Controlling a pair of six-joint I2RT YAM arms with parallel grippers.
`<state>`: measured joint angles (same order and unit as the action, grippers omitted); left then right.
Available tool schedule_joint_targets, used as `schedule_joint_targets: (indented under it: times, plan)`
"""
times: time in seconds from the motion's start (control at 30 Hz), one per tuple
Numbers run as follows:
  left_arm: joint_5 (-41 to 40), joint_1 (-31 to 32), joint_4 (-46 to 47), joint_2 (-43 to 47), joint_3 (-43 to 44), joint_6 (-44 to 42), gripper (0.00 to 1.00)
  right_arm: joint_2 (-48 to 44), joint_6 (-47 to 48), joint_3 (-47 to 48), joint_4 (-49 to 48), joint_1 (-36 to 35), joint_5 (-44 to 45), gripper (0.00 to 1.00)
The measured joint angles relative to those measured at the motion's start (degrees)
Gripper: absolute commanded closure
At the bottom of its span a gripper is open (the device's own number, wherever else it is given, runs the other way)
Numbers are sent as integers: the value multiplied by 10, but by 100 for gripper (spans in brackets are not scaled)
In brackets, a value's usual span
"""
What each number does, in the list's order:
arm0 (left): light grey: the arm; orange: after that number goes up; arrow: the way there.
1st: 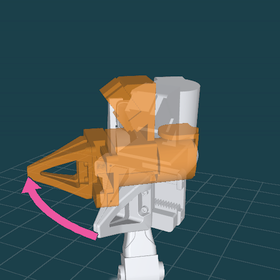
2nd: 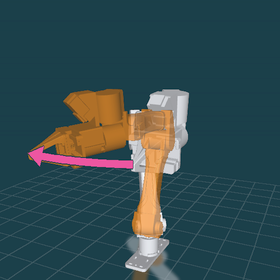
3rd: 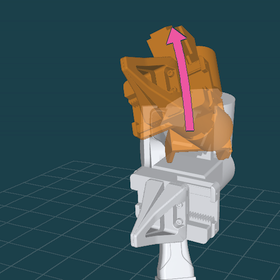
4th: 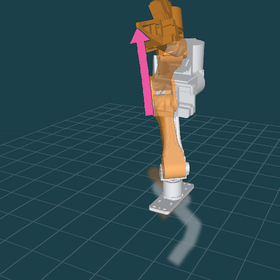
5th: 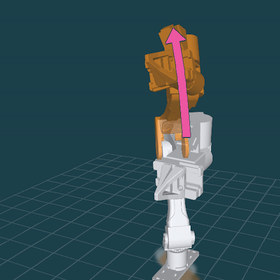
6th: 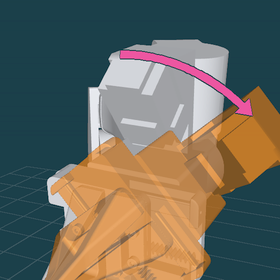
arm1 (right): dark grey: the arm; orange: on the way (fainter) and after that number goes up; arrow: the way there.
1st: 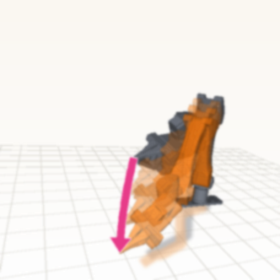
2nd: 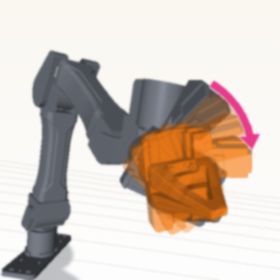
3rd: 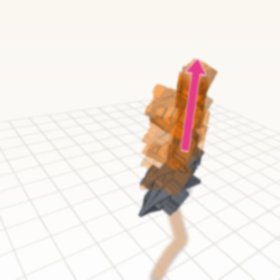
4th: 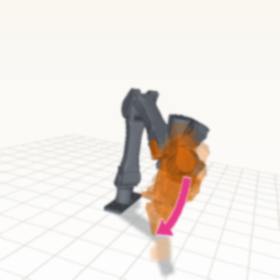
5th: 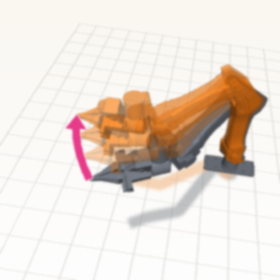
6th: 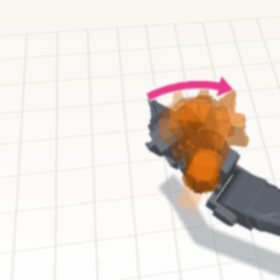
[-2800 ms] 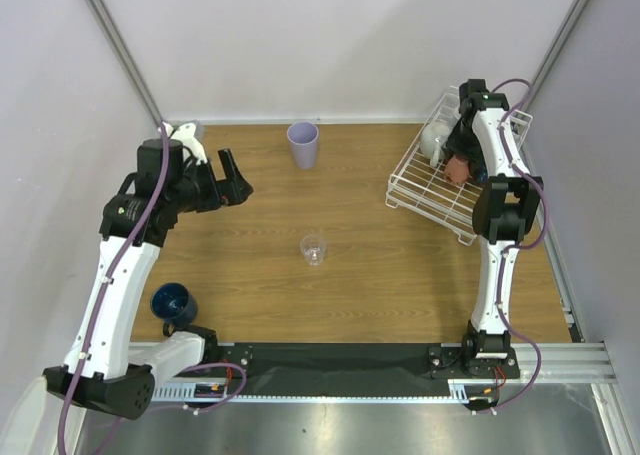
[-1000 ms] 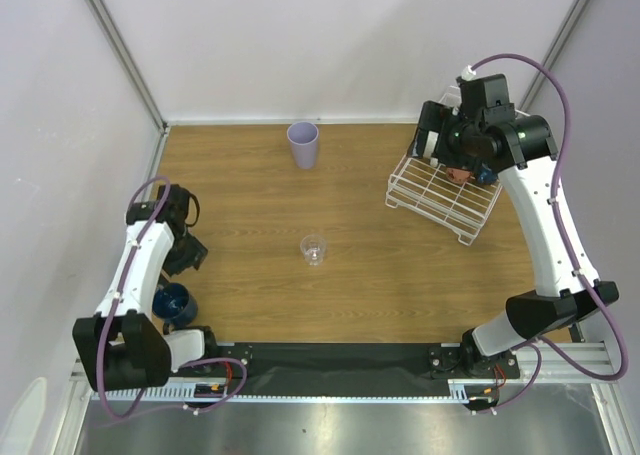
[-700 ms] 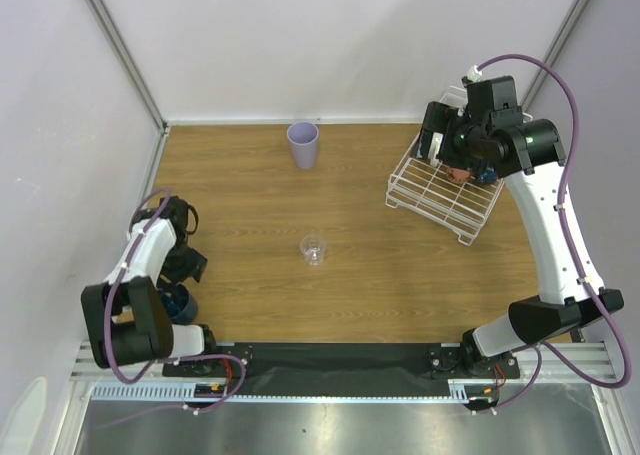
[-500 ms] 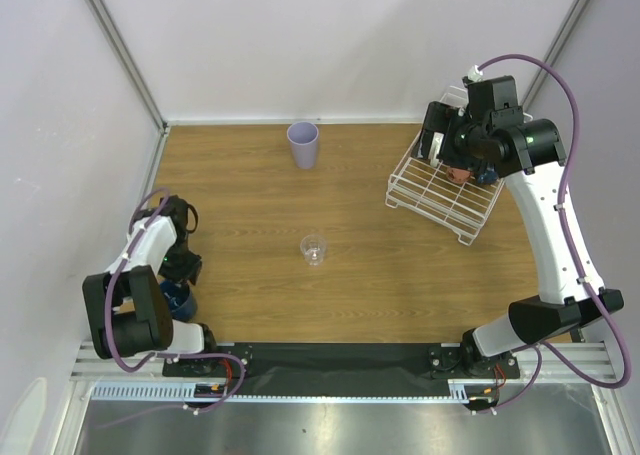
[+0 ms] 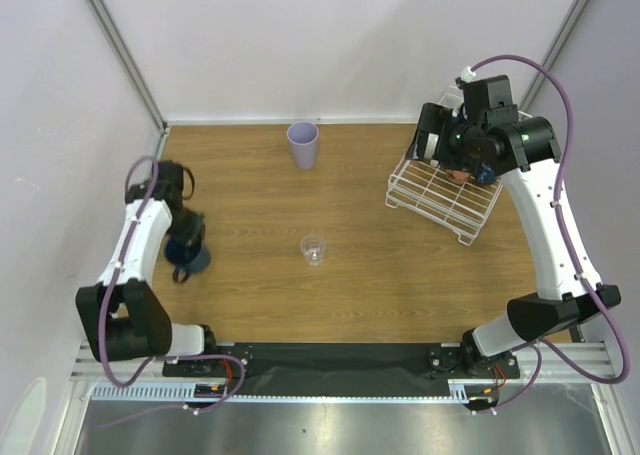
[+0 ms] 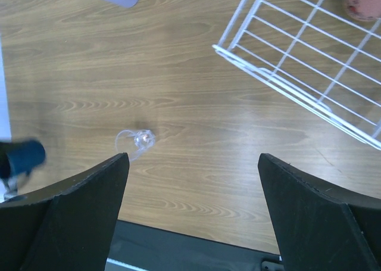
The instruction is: Load the cups into the dish rack
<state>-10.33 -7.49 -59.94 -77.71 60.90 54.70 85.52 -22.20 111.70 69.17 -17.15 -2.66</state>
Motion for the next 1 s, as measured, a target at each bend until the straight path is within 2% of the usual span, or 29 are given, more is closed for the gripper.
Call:
schedule_joint_targets:
  times: [0.1,0.2,0.37,0.53,0.63,0.77,0.9,1.0]
  plan:
    - [49,40,41,23,99,22,100,10,2,2,-1,-4,-30,5]
    - [132,74,125,56,152,65,100,18,7,2,-10,-8,-68,5]
    - [275,134,283,74,152,172,100,10,11,-30,-74,-10,-157,0]
    - [402,200,541,12,126,350,100,-23,-3,-122,-192,-14,-271,0]
    - [431,243,685,-37,125,454,100,-42,-14,-165,-269,-15,-332,0]
    - [454,293,857,-88,126,529,100,-55,-32,-187,-356,-19,-399,2]
    - [469,331,956,-112,132,563,100,-56,-41,-188,-414,-25,-442,15]
    - [466,348,997,-118,138,565,100,-56,-43,-188,-425,-30,-464,20]
